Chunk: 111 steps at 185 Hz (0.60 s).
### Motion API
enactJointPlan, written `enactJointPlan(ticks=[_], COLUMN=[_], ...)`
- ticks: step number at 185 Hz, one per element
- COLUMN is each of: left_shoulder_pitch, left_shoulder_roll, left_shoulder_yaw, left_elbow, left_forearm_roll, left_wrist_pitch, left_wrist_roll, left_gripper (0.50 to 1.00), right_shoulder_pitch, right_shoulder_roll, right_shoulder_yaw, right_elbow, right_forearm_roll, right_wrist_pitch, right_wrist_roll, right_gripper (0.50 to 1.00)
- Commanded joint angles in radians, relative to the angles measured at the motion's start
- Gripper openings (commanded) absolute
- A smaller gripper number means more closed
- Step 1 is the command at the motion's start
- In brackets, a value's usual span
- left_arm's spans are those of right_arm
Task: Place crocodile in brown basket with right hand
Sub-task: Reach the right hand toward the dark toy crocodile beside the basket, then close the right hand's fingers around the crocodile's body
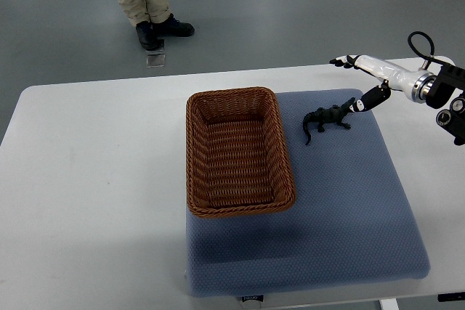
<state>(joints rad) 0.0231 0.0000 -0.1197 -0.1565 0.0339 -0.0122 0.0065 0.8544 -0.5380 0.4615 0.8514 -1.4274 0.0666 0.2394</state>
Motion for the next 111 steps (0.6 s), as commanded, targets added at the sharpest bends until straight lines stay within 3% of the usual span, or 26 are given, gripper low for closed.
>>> enactJointPlan(ticks=[1,111], left_shoulder_pitch=[0.000,0.000], left_shoulder_roll=[0.000,0.000], left_shoulder_yaw=[0.000,0.000], left_elbow=[0.000,0.000], left_forearm_roll=[0.000,0.000], left_wrist_pitch=[0.000,0.000], left_wrist_roll=[0.000,0.000], left_gripper=[1.000,1.000], right_shoulder_pitch=[0.026,0.092], right_shoulder_roll=[0.001,0.055], right_shoulder_yaw=[-0.067,-0.270], right_elbow=[0.001,-0.020], right_forearm_roll=[-0.022,-0.142], right_wrist_pitch=[-0.025,-0.097], right_wrist_roll=[0.000,-0.009], right_gripper=[0.930,0.928])
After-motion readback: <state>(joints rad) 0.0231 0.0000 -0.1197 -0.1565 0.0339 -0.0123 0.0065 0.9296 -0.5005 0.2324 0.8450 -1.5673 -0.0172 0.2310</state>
